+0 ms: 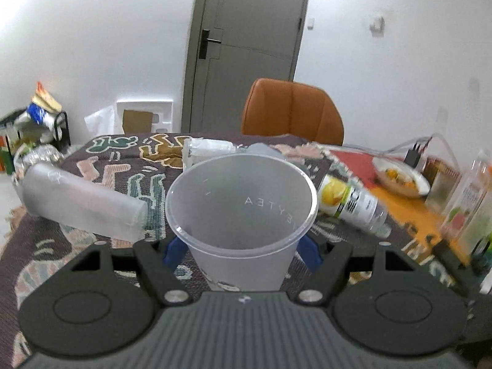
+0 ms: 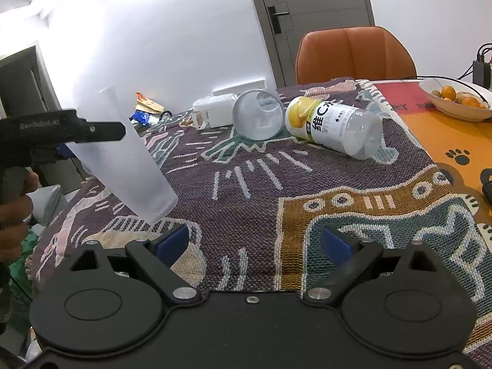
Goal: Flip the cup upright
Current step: 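Lower the upright cup onto the blanket with the right gripper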
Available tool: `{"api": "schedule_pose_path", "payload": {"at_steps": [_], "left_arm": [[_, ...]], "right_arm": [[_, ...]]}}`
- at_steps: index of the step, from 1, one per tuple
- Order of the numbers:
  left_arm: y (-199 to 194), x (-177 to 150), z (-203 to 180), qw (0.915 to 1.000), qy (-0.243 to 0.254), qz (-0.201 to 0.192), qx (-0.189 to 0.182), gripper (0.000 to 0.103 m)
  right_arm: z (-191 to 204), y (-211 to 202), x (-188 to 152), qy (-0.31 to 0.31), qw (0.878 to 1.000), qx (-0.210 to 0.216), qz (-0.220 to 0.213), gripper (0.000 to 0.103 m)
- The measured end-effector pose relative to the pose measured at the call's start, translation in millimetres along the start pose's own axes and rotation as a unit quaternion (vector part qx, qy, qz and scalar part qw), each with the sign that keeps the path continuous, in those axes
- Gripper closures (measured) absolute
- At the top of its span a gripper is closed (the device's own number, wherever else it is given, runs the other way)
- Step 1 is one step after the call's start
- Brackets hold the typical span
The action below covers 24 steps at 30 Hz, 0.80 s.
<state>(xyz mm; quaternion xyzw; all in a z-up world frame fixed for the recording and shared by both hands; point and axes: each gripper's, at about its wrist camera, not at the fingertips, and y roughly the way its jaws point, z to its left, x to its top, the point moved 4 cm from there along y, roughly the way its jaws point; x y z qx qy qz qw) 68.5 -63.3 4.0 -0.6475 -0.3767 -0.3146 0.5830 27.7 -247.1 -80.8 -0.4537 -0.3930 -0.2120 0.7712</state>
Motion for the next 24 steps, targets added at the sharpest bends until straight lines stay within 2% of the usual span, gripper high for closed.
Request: {"api": "schedule_pose_path", "payload": {"at_steps": [4, 10, 18, 24], "left_arm": [[4.8, -7.4, -7.5, 0.9997, 0.016, 0.016, -0.007, 0.028], [-2.6, -11.4, -10.6, 0.9997, 0.003, 0.016, -0.016, 0.016], [-22.9, -18.4, -7.5, 0.9996, -0.013, 0.018, -0.017, 0.012], [-41.4, -24.9, 2.5, 0.9993, -0.031, 0.016, -0.008, 0.011]], "right_arm": [[-0.1, -0.5, -0.3, 0.001, 1.0, -0.001, 0.001, 0.009], [0.8, -11.4, 1.5, -0.006, 1.0, 0.0, -0.007, 0.006], [8.7, -23.0, -0.8, -0.013, 1.0, 0.006, -0.016, 0.0], [17.4, -33.2, -1.5, -0.021, 1.0, 0.011, -0.019, 0.0]]}}
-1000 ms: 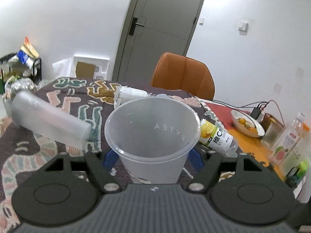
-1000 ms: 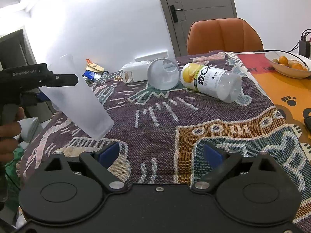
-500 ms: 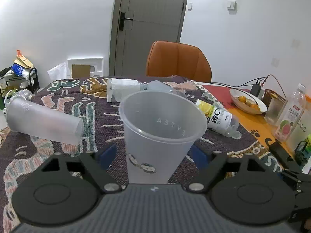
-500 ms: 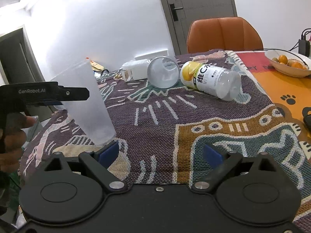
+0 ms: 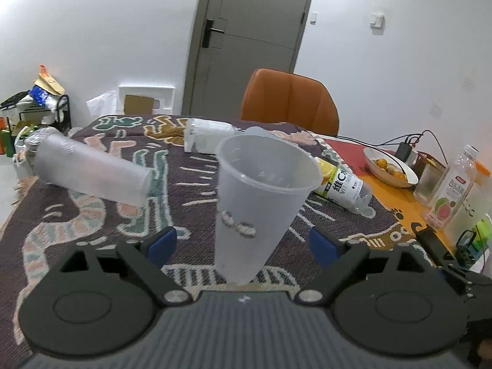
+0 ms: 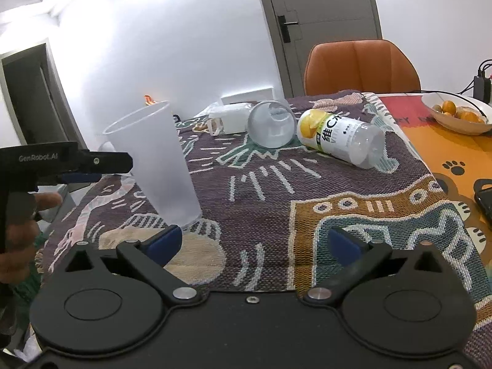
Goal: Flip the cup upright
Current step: 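Lower the upright cup onto the blanket with the right gripper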
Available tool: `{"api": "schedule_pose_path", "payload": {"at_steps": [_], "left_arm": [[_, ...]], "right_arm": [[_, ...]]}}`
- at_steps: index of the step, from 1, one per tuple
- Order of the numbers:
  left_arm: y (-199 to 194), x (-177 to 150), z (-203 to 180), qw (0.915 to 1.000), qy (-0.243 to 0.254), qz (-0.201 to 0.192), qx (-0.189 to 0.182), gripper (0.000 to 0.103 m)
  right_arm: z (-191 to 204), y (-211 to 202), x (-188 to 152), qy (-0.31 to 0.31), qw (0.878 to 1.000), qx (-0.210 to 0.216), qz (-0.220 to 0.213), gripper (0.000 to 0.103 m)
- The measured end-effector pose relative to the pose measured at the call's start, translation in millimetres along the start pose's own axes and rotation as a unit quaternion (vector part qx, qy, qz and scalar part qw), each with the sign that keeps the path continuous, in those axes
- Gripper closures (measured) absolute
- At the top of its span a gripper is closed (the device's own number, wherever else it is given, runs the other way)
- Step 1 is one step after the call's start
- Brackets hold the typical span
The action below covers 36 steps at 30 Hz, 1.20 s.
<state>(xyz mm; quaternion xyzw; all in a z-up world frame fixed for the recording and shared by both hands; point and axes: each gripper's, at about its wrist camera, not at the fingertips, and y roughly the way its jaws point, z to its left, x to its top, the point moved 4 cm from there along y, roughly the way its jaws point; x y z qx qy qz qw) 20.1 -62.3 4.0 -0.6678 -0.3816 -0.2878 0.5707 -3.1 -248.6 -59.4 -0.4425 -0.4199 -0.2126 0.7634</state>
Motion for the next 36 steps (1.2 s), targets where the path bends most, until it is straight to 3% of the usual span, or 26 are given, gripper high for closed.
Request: {"api": "schedule_pose_path", "payload": {"at_steps": [15, 24, 28, 36], "left_arm": [[-40.9, -24.0, 23.7, 0.9994, -0.012, -0.01, 0.029, 0.007], [-74.3, -36.5, 41.9, 0.998, -0.011, -0.031, 0.054, 0.007], [-90.4, -43.7, 48.5, 0.9963, -0.006, -0.047, 0.072, 0.001], [-115.0, -53.8, 56.7, 0.9958, 0.003, -0.051, 0.076, 0.001]], "right_arm": [[11.0, -24.4, 2.7, -0.001, 1.0, -0.007, -0.017, 0.0], [38.1, -33.6, -1.1, -0.032, 0.999, -0.002, -0.022, 0.0], [52.9, -36.6, -2.3, -0.043, 0.999, 0.003, -0.025, 0.0], [78.7, -48.1, -5.8, -0.066, 0.997, 0.004, -0.031, 0.0]]}}
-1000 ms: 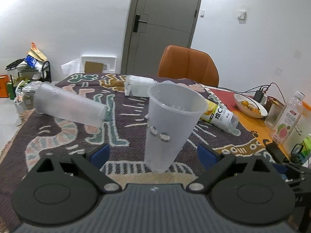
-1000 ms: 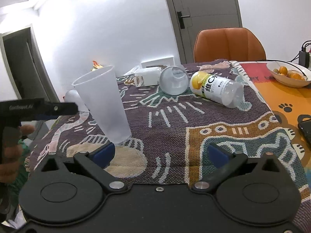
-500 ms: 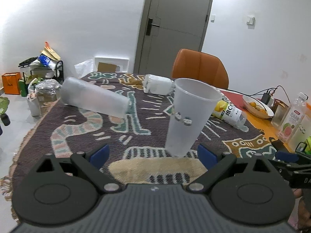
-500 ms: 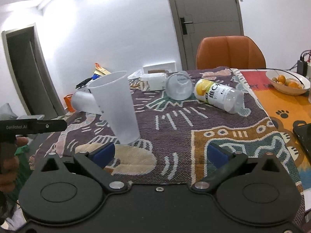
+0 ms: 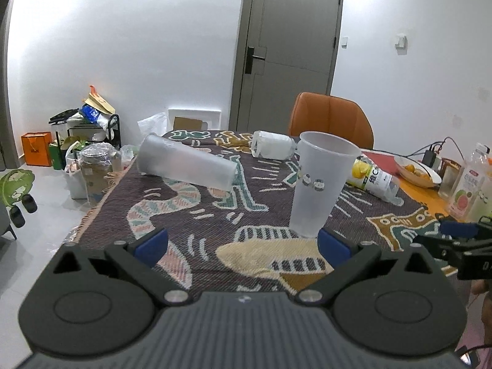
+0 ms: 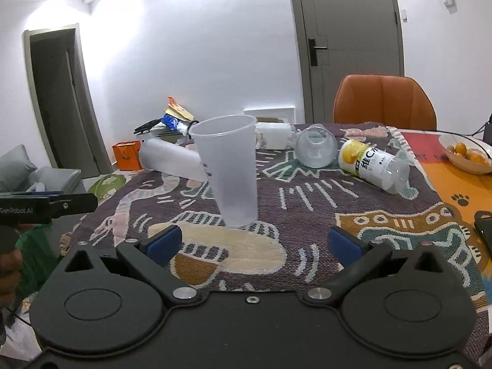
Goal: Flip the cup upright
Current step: 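Lower the upright cup onto the blanket with the right gripper, then open the right gripper and pull back from the standing cup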
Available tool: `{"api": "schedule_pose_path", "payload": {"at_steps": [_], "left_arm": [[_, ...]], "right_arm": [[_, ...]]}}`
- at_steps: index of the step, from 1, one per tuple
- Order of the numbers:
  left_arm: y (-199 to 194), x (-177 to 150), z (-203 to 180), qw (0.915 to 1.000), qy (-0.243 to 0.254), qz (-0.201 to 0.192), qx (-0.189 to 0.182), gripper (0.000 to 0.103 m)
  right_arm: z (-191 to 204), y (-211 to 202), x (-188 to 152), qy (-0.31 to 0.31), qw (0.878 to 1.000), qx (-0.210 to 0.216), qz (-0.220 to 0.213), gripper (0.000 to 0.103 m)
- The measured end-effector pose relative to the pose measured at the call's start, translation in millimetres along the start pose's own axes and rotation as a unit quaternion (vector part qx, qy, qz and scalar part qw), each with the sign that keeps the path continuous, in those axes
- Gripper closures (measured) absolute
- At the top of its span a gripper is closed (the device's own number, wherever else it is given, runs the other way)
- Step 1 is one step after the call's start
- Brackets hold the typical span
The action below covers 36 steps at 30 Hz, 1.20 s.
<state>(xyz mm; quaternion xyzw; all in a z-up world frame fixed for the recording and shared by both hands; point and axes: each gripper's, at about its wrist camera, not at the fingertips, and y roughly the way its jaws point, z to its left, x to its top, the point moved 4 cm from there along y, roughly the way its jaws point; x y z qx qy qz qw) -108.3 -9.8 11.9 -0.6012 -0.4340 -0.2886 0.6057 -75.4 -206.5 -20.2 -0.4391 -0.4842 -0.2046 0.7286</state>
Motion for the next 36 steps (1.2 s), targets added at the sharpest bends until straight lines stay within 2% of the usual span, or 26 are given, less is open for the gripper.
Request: {"api": "schedule_pose_path", "payload": {"at_steps": [14, 21, 36], "left_arm": [[-15.1, -4.8, -1.3, 0.9995, 0.006, 0.006, -0.031, 0.0], [-18.9, -5.1, -3.0, 0.999, 0.029, 0.008, -0.032, 0.0], [-22.4, -2.7, 1.3, 0.9992, 0.027, 0.004, -0.029, 0.0]], "right_arm": [[22.7, -24.7, 1.4, -0.041, 0.999, 0.002, 0.007, 0.0], [25.8, -21.3, 0.3, -0.034, 0.999, 0.01, 0.016, 0.0], [32.7, -18.6, -0.7, -0.041, 0.999, 0.019, 0.019, 0.0]]}}
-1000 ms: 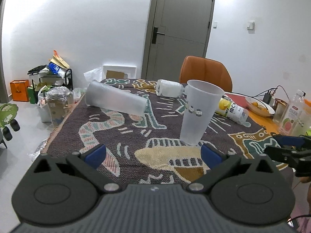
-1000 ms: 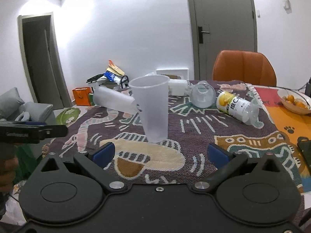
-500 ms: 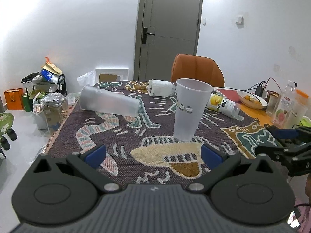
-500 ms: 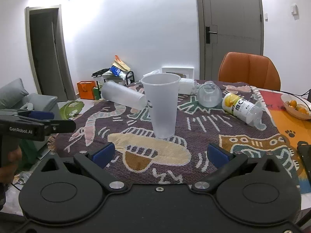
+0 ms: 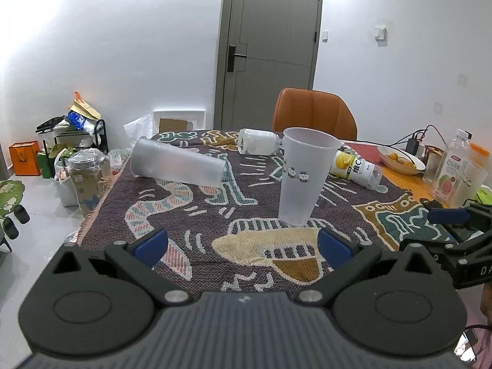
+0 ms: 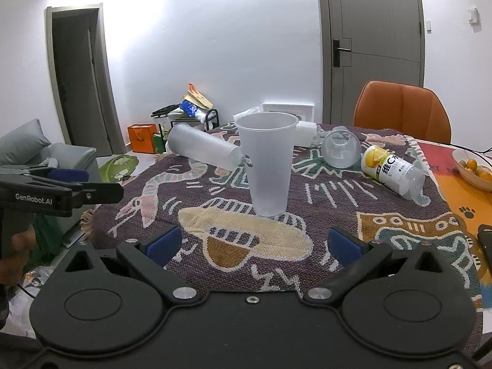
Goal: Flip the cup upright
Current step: 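Open the right gripper and pull back from the standing cup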
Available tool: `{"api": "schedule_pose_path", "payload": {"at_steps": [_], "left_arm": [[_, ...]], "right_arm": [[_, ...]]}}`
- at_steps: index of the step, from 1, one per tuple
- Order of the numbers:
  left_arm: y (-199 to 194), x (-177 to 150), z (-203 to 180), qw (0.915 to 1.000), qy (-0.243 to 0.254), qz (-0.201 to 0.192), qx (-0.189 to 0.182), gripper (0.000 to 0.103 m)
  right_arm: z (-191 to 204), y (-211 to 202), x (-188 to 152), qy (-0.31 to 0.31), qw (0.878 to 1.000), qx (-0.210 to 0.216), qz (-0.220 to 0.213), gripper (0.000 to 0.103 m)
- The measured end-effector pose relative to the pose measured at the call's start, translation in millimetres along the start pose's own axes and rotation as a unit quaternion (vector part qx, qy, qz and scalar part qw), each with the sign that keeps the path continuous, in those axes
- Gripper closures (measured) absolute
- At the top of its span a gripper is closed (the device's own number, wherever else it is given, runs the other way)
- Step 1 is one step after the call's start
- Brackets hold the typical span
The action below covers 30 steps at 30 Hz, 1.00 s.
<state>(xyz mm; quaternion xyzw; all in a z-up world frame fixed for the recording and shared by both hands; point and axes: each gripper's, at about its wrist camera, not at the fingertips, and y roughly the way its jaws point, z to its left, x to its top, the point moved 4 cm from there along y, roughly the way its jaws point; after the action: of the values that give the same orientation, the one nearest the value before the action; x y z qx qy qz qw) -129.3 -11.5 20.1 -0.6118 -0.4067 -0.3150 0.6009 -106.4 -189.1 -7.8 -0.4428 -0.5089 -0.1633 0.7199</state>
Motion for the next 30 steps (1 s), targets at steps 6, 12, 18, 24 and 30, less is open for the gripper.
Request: {"api": "schedule_pose_path", "payload": {"at_steps": [6, 12, 18, 24, 30], "left_arm": [[-0.5, 0.4, 0.4, 1.0, 0.0, 0.001, -0.001, 0.0], [-1.8, 1.3, 0.8, 1.0, 0.001, -0.003, 0.002, 0.0], [-2.6, 1.7, 1.6, 1.0, 0.001, -0.004, 0.004, 0.0], [-2.7, 2.5, 1.7, 1.0, 0.0, -0.004, 0.004, 0.0], [-4.4, 3.7, 1.8, 1.0, 0.003, -0.007, 0.003, 0.0]], "right_arm": [[0.4, 0.5, -0.7, 0.002, 1.0, 0.0, -0.001, 0.0], [1.2, 1.0, 0.0, 0.001, 1.0, 0.002, -0.001, 0.0], [1.3, 0.7, 0.0, 0.001, 1.0, 0.002, -0.001, 0.0], [2.4, 1.3, -0.8, 0.0, 1.0, 0.003, 0.0, 0.0], [2.5, 2.4, -1.0, 0.001, 1.0, 0.003, 0.0, 0.0]]}}
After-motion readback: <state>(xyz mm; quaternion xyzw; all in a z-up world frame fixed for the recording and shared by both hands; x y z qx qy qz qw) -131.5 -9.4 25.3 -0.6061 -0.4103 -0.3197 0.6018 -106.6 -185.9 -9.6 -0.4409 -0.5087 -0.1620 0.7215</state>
